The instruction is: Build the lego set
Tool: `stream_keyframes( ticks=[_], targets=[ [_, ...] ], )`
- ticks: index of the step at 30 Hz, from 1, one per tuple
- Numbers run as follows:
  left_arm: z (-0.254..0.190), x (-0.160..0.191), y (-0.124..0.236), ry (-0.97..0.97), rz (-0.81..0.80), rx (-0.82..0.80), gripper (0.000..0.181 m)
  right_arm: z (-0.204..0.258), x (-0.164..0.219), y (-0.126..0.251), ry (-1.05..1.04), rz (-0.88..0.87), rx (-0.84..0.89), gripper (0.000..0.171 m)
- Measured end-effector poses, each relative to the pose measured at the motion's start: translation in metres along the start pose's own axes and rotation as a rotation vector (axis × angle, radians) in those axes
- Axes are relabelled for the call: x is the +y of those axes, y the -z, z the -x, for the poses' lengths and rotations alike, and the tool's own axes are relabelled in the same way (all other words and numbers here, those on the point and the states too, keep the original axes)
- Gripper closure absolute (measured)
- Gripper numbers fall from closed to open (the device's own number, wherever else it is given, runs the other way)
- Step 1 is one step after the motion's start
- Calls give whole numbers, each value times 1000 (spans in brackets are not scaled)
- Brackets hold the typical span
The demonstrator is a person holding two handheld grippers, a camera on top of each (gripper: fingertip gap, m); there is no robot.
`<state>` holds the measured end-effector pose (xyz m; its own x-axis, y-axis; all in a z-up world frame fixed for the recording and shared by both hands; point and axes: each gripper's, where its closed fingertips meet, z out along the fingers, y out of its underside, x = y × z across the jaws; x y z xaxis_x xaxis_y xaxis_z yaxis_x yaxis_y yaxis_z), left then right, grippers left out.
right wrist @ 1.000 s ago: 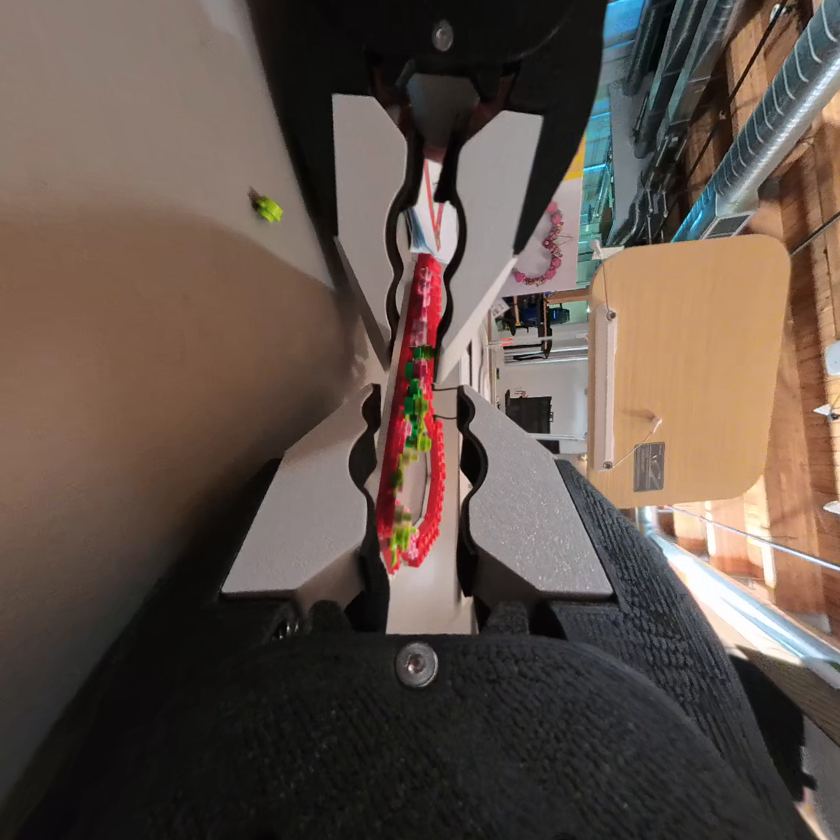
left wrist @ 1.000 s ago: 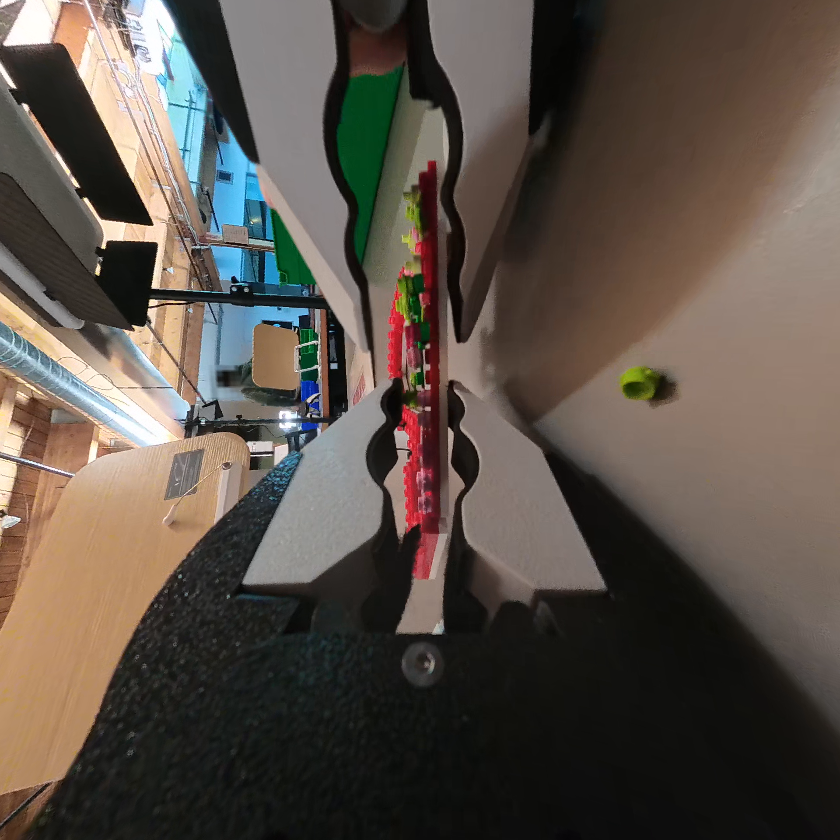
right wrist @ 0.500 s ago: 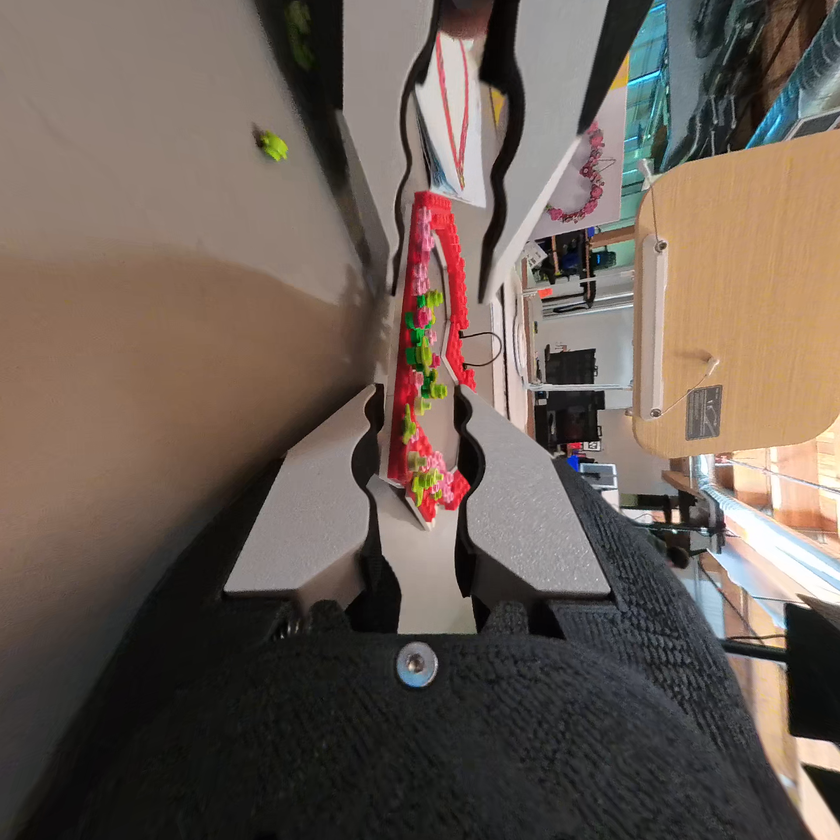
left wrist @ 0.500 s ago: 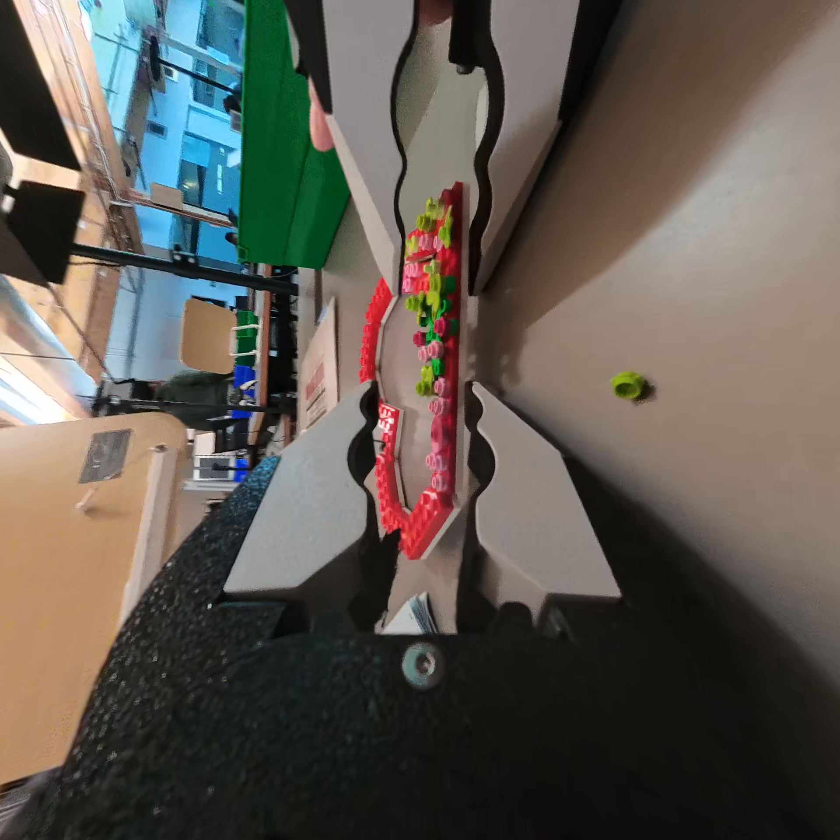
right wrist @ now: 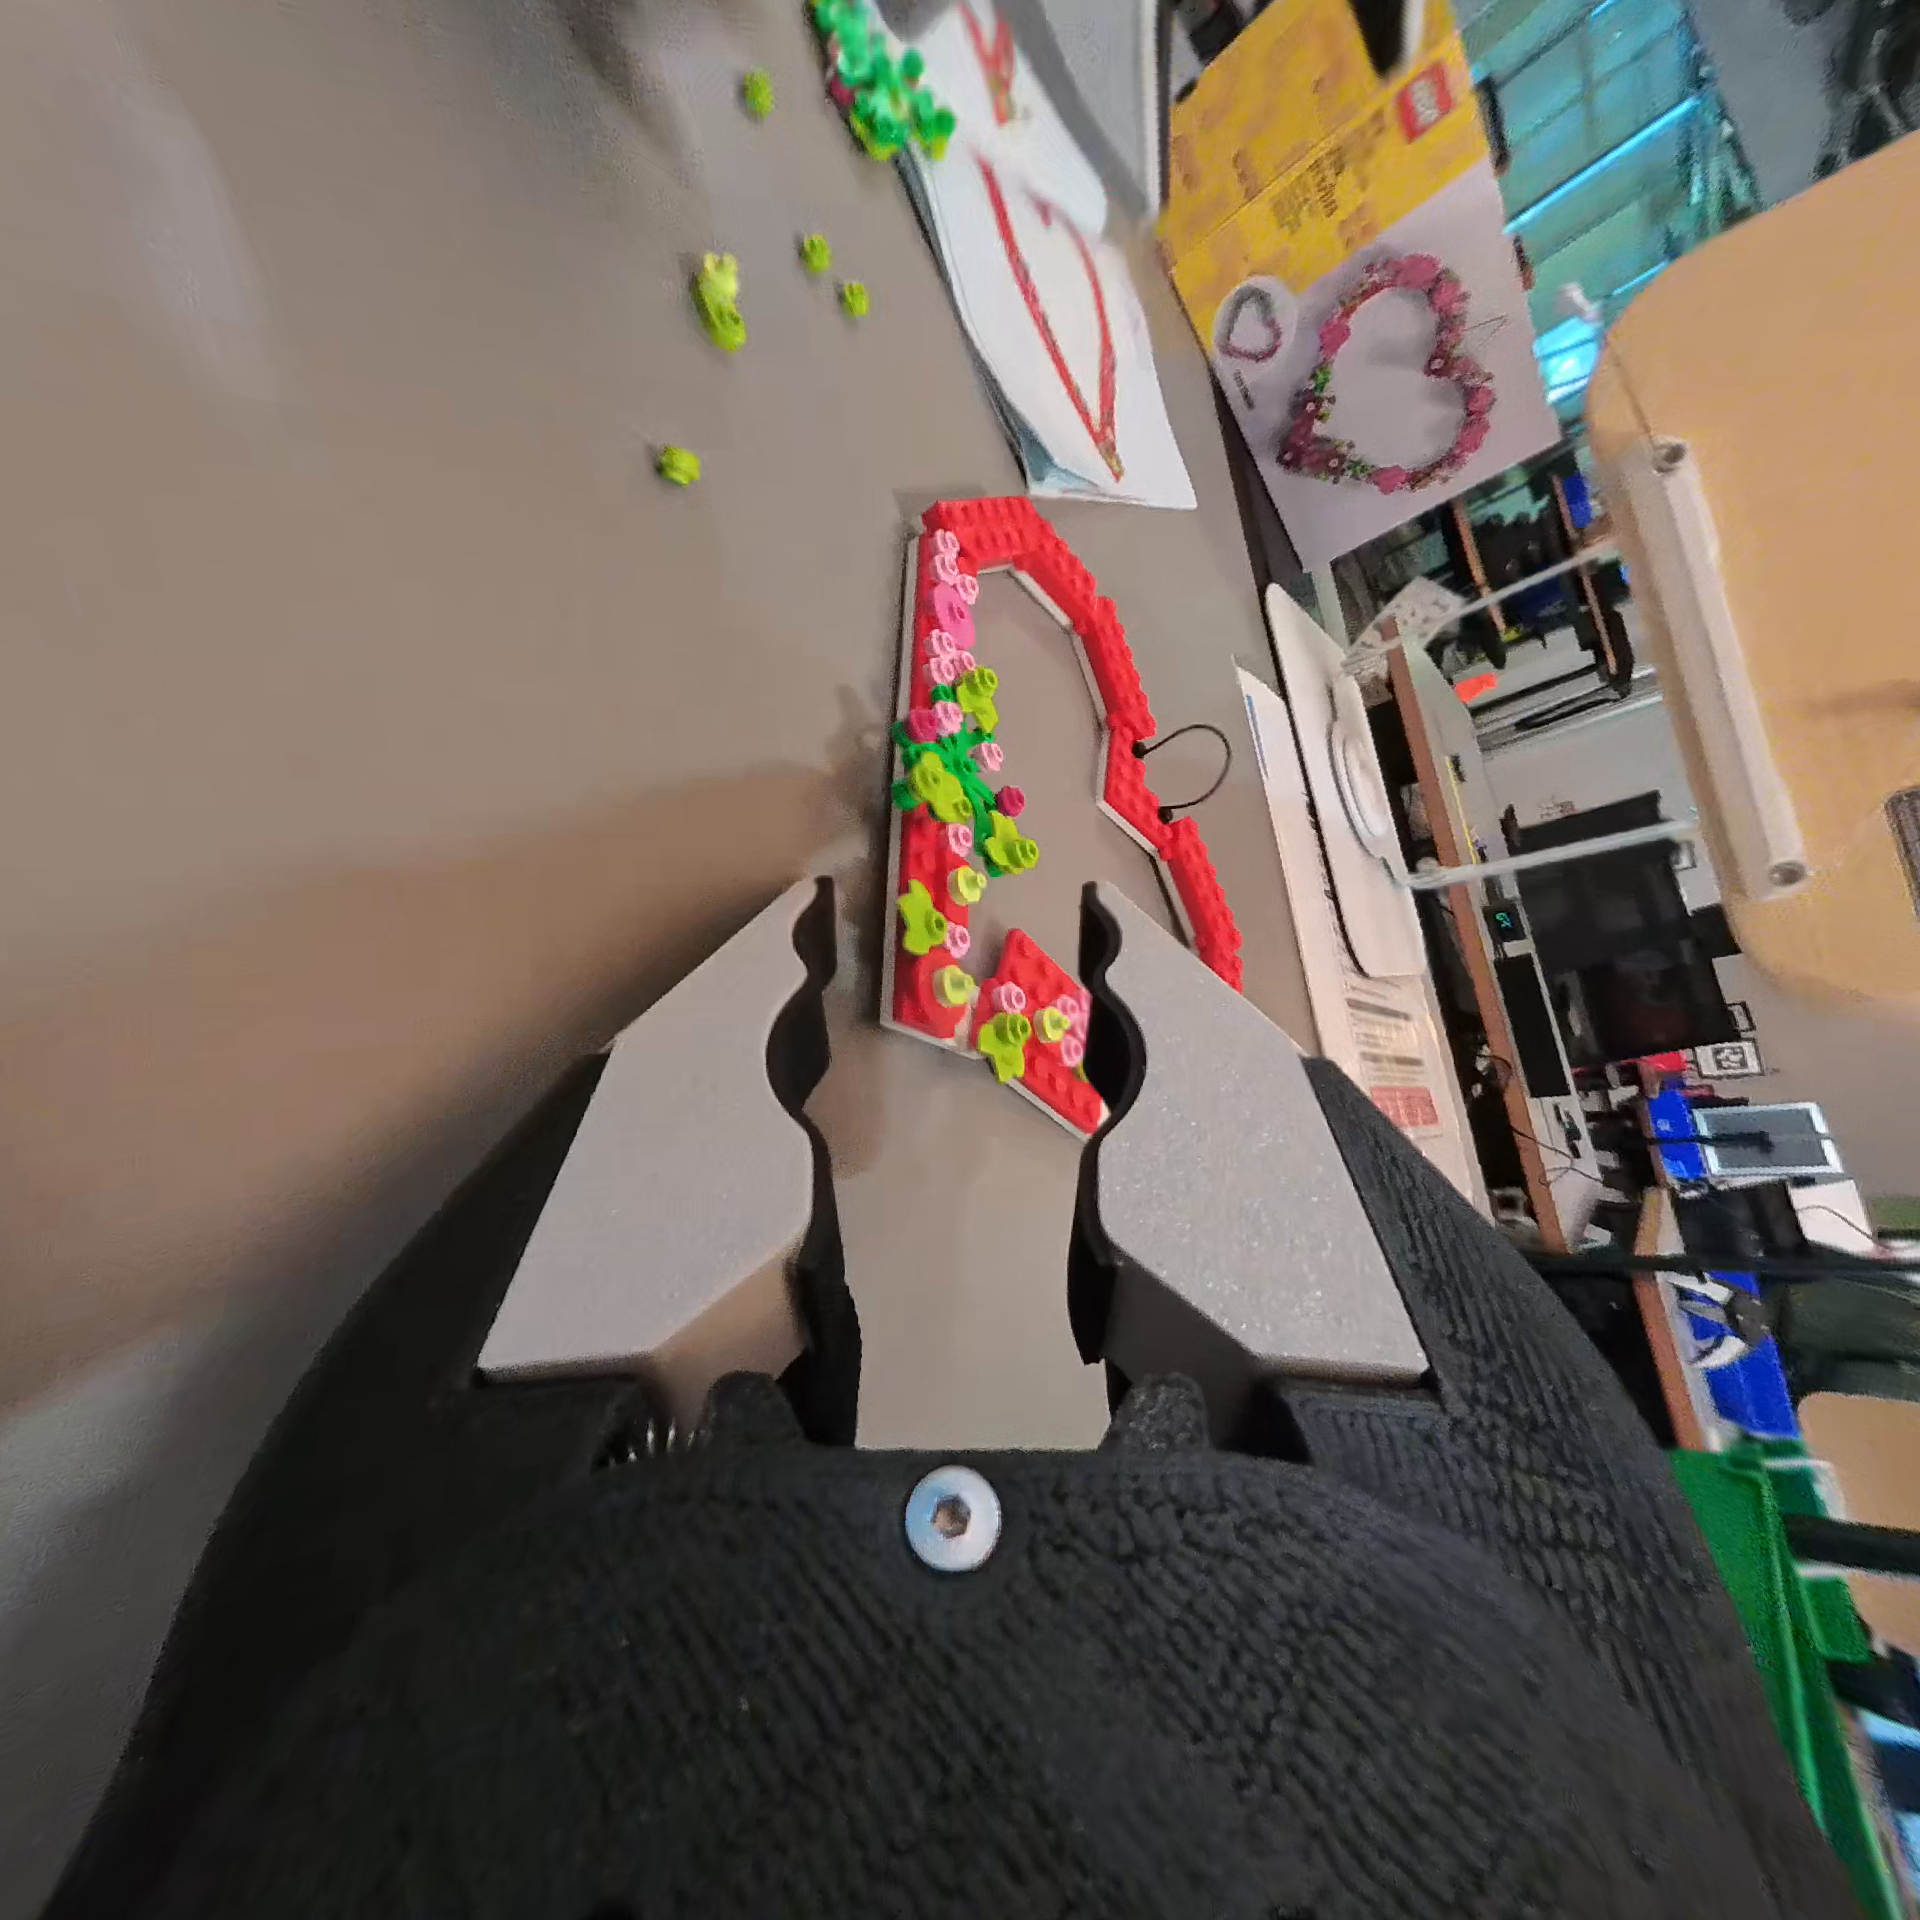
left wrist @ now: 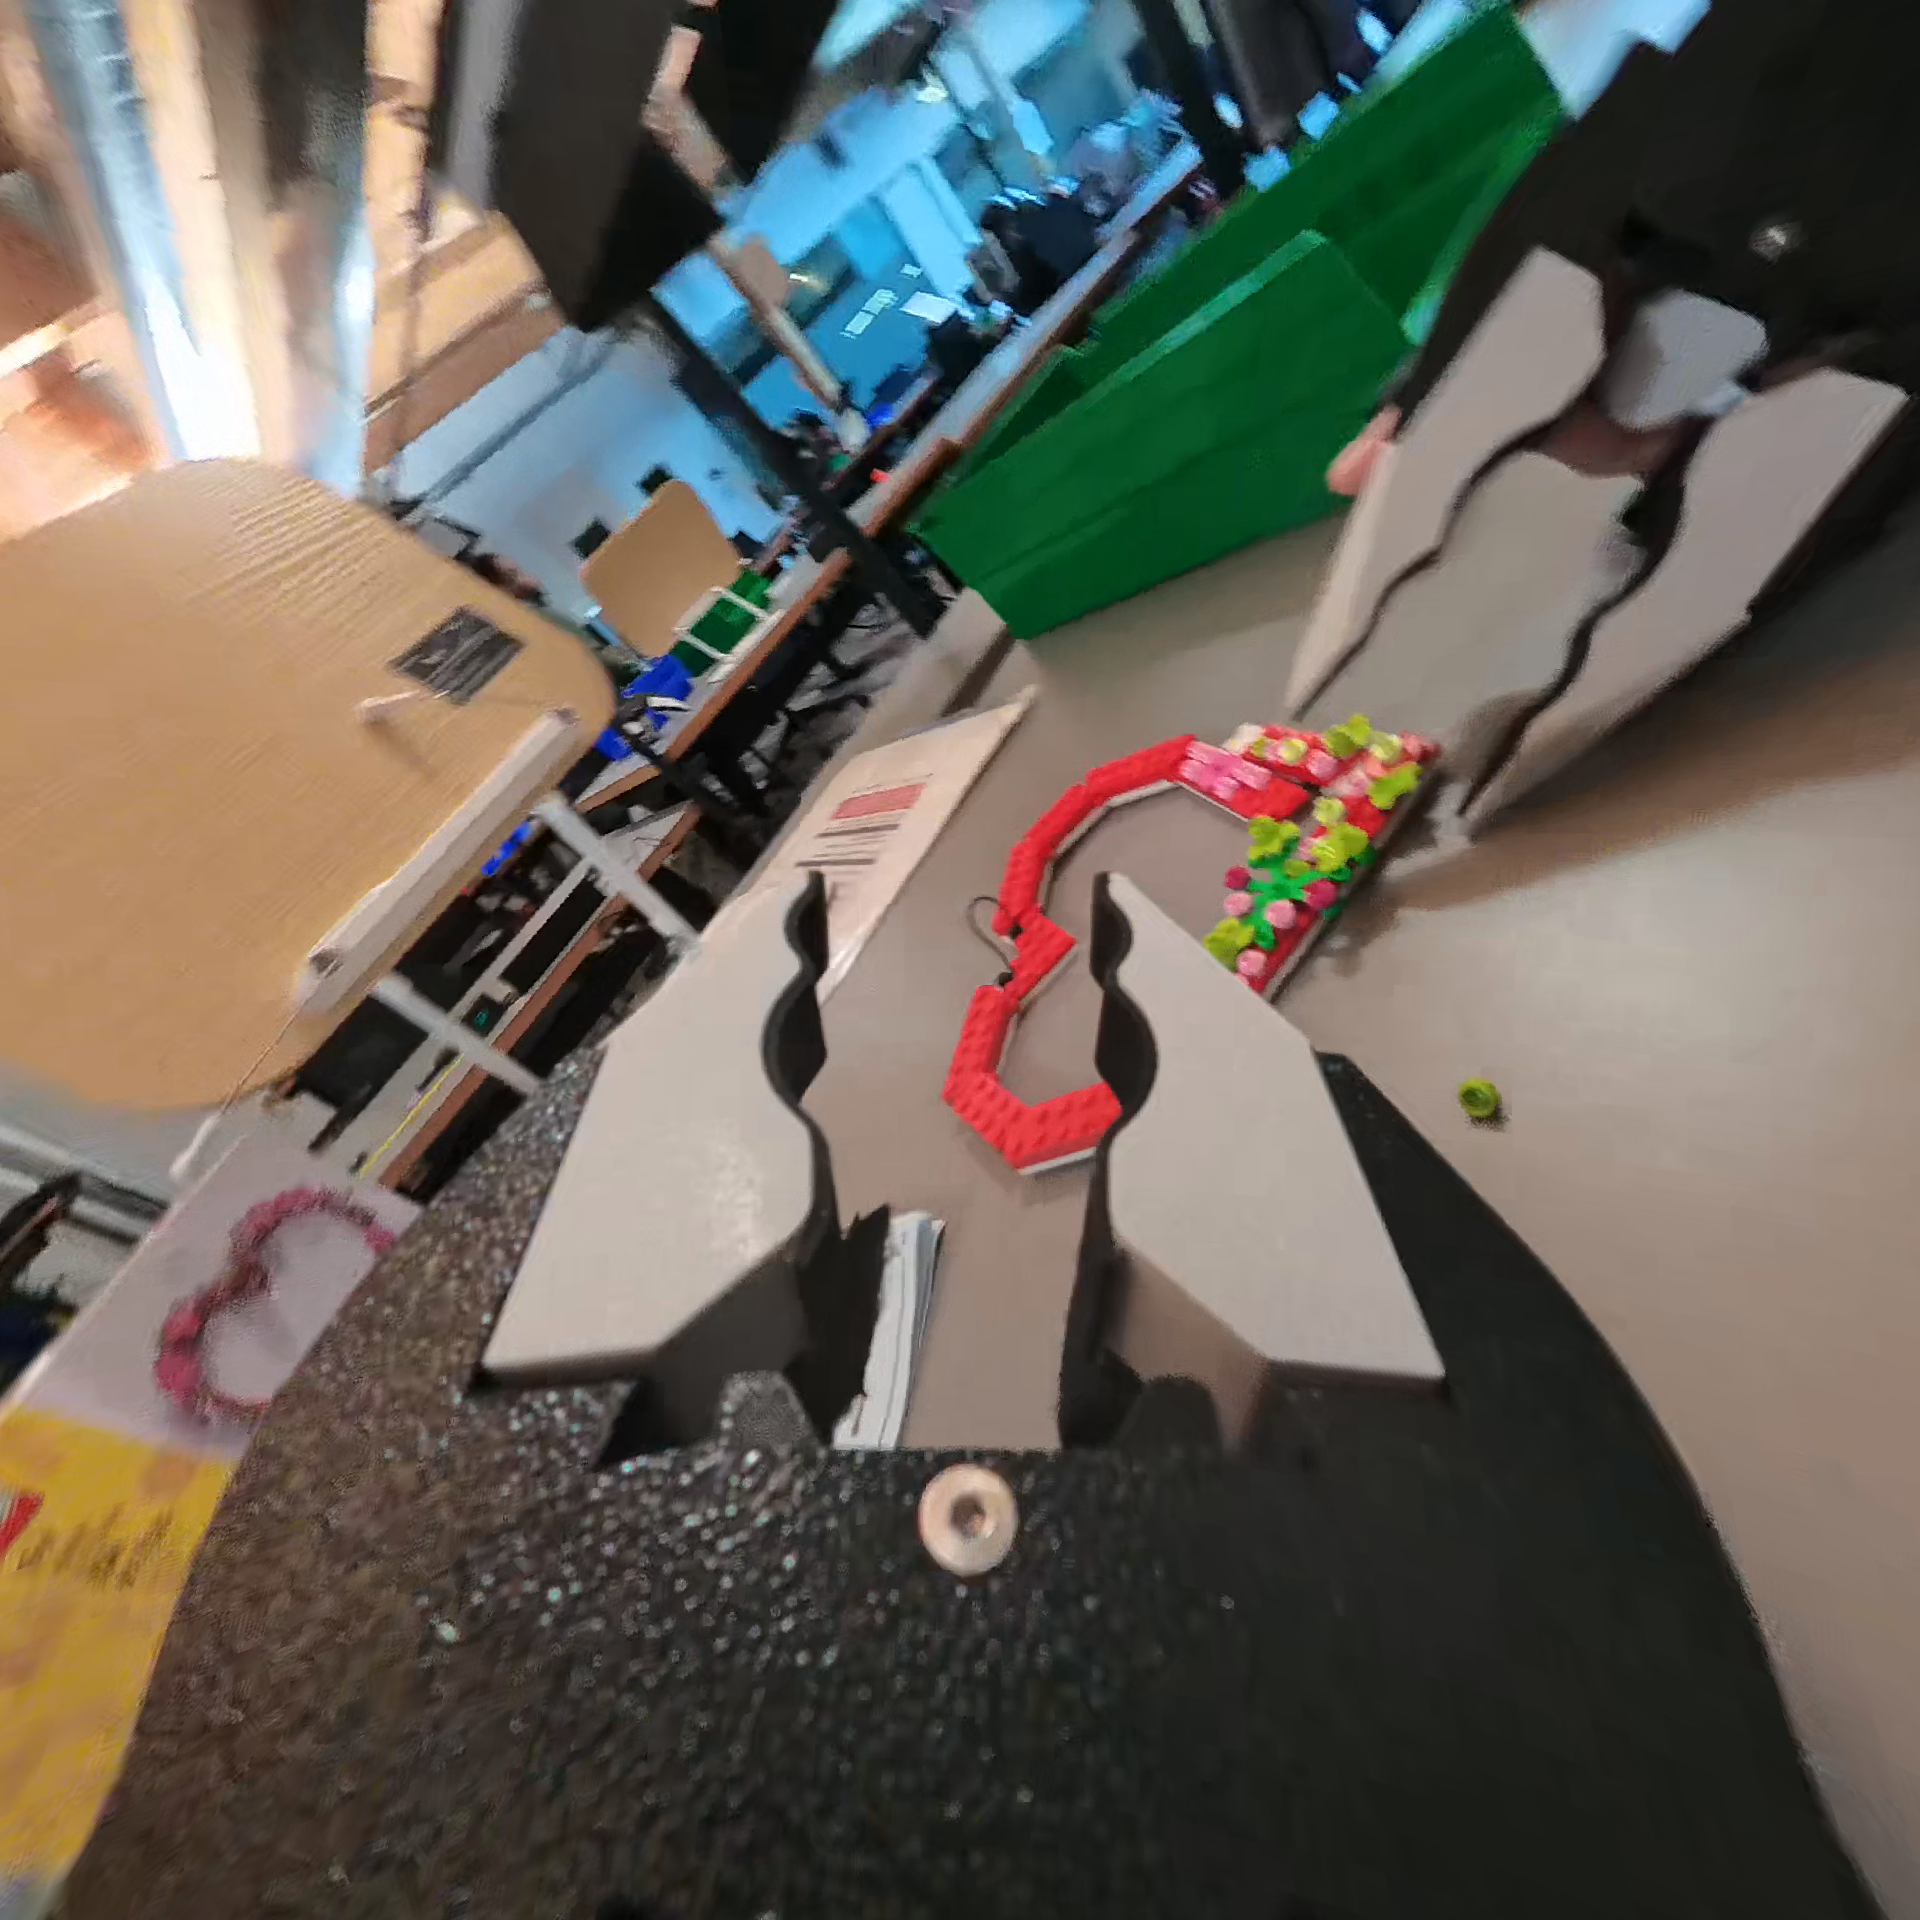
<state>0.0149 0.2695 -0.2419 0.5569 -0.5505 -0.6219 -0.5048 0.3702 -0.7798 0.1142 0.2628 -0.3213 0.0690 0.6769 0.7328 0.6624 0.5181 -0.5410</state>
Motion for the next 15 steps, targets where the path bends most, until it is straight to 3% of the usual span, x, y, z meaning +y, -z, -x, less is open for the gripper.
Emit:
stream_keyframes(
  ticks=[6,15],
  targets=[
    [42,2,48,235,-96,-217,132,-49,-1,33,-202,-150,240,125],
    [73,20,87,303,-136,-364,135,-81,15,56,-281,-115,507,140]
  ],
)
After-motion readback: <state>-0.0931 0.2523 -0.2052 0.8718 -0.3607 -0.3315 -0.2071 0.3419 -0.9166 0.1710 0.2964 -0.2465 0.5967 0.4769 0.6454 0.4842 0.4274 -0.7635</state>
